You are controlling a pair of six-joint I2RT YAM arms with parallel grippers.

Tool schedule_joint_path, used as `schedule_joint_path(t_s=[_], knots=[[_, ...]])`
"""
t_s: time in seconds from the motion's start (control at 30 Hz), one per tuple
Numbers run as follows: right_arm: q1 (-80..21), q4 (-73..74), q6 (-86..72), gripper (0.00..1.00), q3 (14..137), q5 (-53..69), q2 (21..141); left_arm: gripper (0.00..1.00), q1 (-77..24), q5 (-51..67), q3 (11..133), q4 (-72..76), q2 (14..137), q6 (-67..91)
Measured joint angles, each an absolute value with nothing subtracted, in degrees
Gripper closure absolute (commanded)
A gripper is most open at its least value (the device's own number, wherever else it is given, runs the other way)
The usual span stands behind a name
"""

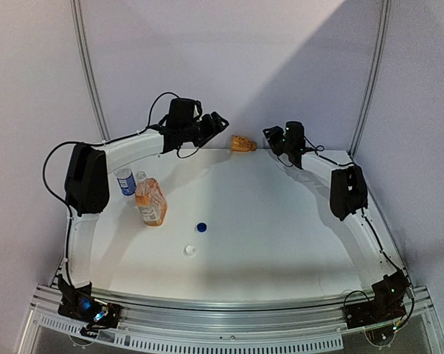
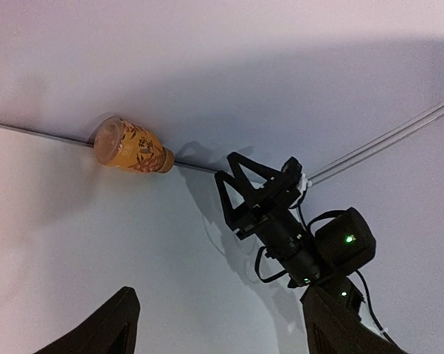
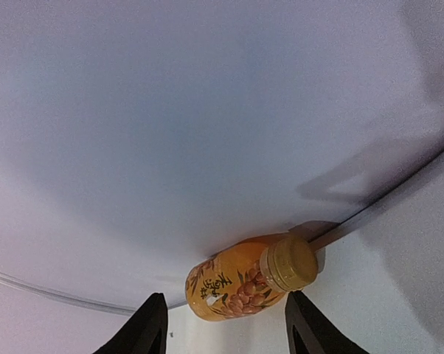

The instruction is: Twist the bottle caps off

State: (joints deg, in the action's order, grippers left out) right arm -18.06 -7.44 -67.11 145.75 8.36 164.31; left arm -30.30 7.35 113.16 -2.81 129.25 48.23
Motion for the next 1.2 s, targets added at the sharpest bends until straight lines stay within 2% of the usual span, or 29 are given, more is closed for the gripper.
schedule_joint_path(t_s=[0.57,0.97,1.2], knots=[[-20.99,-11.57,-69.56,0.51,148.99,3.29,172.07,0.22,-30.15,10.2,106.59,-5.15,117.84,44.38],[-23.64,-17.76,-68.14,0.61,152.05,3.64,176.0,0.23,-29.56,10.09,100.77,-7.33,112.97,42.19],[-25.74,-22.24,-64.1,0.61,152.2,12.25,176.13,0.23,-29.56,9.85,98.94,-8.54,110.89,40.77]])
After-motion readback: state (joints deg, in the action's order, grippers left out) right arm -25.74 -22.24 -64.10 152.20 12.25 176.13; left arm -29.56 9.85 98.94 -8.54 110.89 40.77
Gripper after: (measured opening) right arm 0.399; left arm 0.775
